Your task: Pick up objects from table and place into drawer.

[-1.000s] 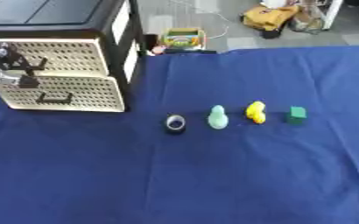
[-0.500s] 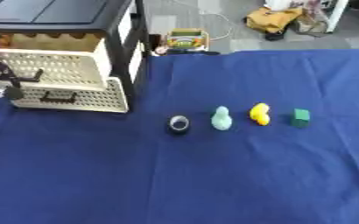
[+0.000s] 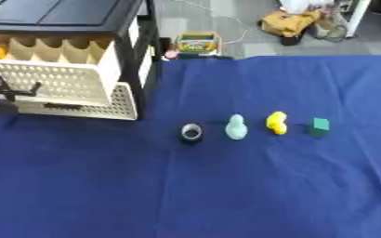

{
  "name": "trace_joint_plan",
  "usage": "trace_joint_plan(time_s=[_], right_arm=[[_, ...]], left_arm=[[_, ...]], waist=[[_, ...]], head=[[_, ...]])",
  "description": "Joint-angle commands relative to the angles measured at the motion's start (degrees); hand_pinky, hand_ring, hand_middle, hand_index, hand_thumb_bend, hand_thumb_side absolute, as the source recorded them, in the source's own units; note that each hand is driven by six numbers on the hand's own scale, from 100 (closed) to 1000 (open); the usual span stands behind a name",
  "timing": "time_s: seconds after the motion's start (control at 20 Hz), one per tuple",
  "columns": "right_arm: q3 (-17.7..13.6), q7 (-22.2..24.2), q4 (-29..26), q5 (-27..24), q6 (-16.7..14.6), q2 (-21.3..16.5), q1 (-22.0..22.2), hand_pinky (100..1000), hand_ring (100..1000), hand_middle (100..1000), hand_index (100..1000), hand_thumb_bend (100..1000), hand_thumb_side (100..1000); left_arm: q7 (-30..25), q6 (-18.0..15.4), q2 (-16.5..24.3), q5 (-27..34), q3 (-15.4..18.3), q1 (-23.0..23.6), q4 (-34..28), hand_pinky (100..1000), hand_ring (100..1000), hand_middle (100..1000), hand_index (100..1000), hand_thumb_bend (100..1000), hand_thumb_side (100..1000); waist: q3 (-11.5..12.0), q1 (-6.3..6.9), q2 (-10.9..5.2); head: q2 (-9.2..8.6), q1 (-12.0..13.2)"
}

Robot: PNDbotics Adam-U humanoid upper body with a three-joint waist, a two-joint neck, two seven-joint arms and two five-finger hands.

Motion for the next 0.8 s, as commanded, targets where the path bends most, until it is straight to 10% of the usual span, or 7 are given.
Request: trace_joint_plan(time_s=[0.05, 0.8], right_arm=[[-0.7, -0.3, -0.9, 0.2, -0.1, -0.7, -0.8, 616, 543, 530, 767, 351, 943], [-0.8, -0.5, -0.9, 0.1, -0.1, -0.5, -1.0, 617, 544, 532, 767, 344, 945]], left_arm=[[0.0, 0.5, 3.3, 0.0, 0.1, 0.1, -2.8, 100, 100, 100, 793, 527, 1000], [0.0, 2.7, 6.6, 0.4, 1.2, 6.2, -10.2, 100, 100, 100, 794, 545, 1000]], waist=[[0.2, -0.08, -1.40], [0.6, -0.35, -1.61]], head=[[-0.10, 0.0], [-0.02, 0.0]])
